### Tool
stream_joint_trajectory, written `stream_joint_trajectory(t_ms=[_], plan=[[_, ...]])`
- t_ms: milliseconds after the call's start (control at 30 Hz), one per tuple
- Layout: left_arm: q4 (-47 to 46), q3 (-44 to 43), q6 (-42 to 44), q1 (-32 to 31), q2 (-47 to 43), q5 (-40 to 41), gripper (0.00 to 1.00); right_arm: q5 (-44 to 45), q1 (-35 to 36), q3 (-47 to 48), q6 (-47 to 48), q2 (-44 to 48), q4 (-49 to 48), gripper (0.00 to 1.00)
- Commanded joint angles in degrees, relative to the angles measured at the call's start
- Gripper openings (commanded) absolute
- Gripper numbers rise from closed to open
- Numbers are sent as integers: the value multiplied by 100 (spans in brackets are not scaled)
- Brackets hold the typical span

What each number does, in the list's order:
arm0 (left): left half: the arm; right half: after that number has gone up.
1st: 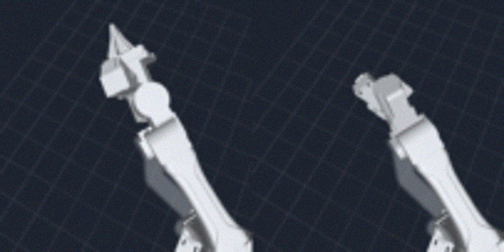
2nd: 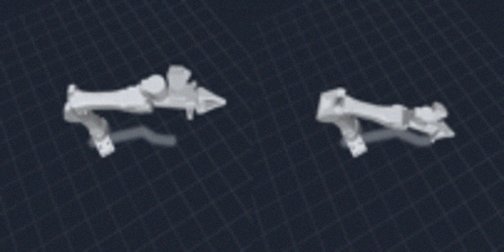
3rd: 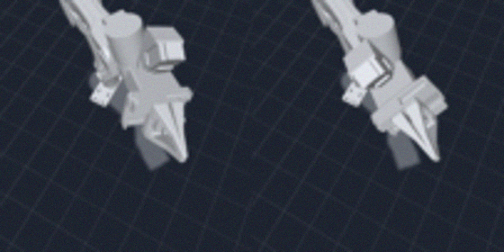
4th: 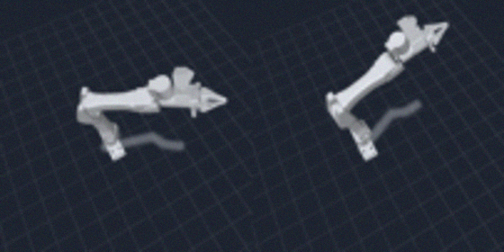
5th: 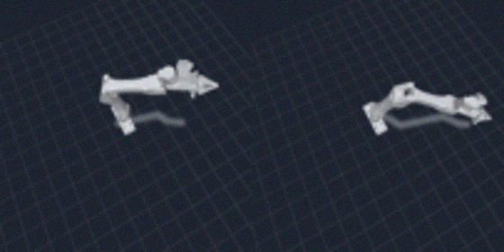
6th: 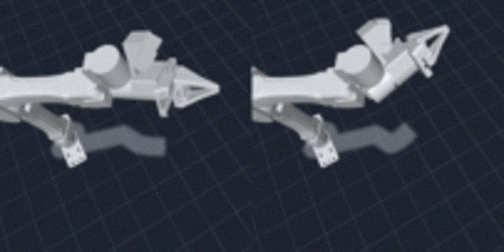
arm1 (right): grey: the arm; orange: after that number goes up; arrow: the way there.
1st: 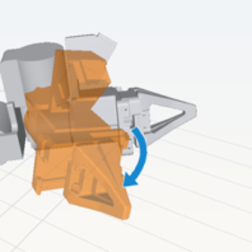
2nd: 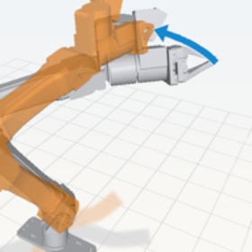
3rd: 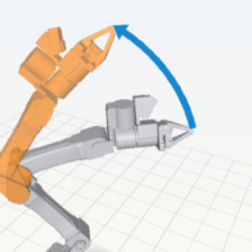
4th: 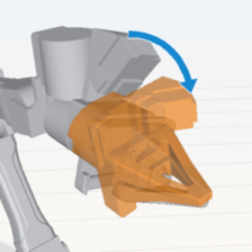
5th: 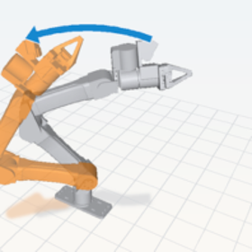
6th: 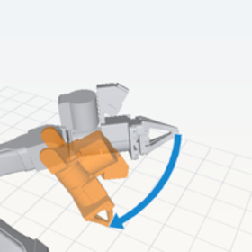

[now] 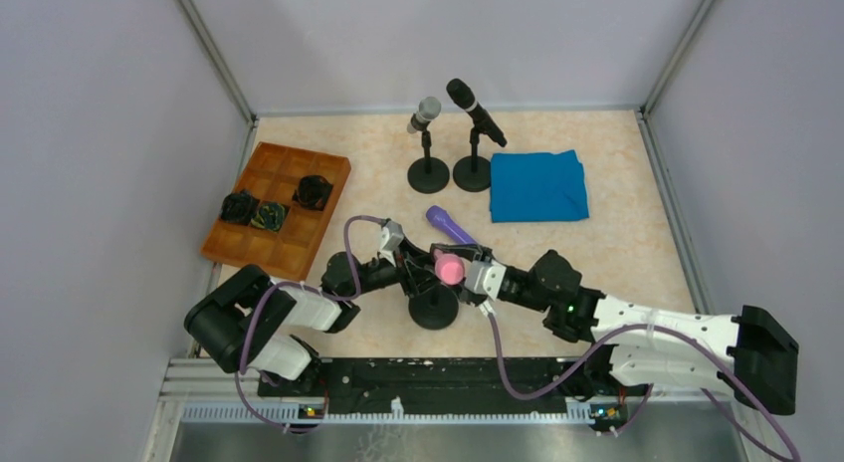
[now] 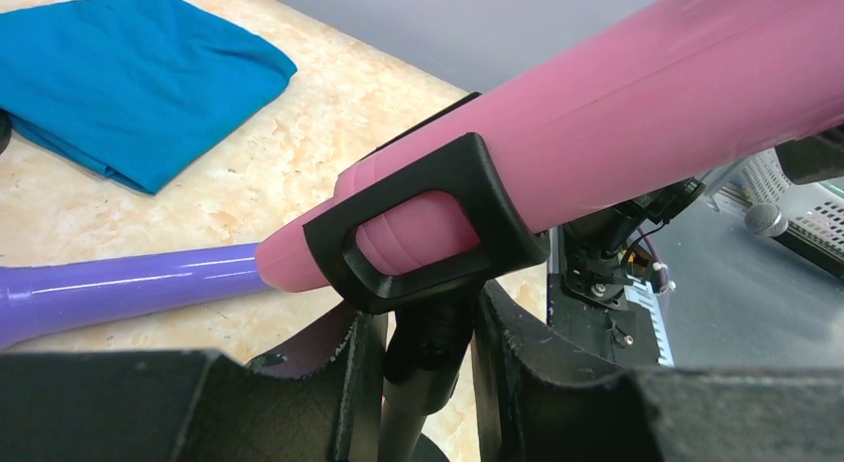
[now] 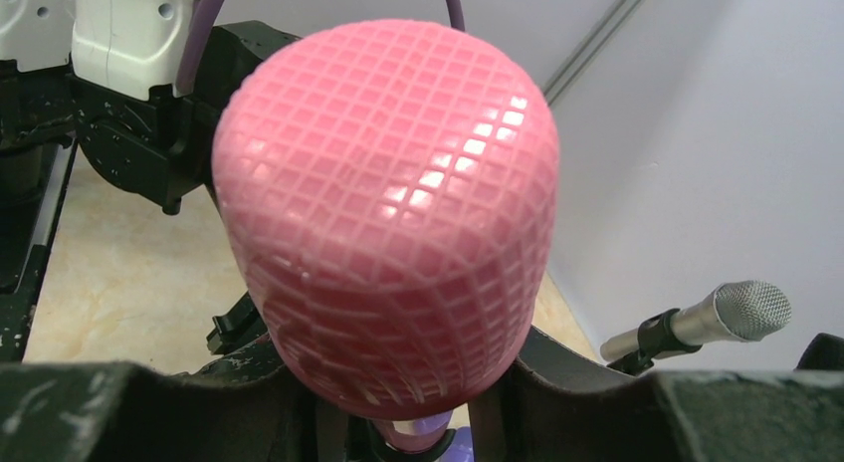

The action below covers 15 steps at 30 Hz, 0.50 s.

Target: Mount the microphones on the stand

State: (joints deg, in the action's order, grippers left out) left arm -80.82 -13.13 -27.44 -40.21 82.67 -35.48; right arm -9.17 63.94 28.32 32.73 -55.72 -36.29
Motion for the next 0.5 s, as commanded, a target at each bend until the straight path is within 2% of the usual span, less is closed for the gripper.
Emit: stream_joint_trajectory(t_ms=[0, 467], plan=[[-894, -246, 143, -119, -98, -509, 0, 316, -236, 19, -117, -330, 1087, 0], [-793, -366, 151, -119, -171, -758, 0, 285, -566, -159, -142, -537, 1016, 0]])
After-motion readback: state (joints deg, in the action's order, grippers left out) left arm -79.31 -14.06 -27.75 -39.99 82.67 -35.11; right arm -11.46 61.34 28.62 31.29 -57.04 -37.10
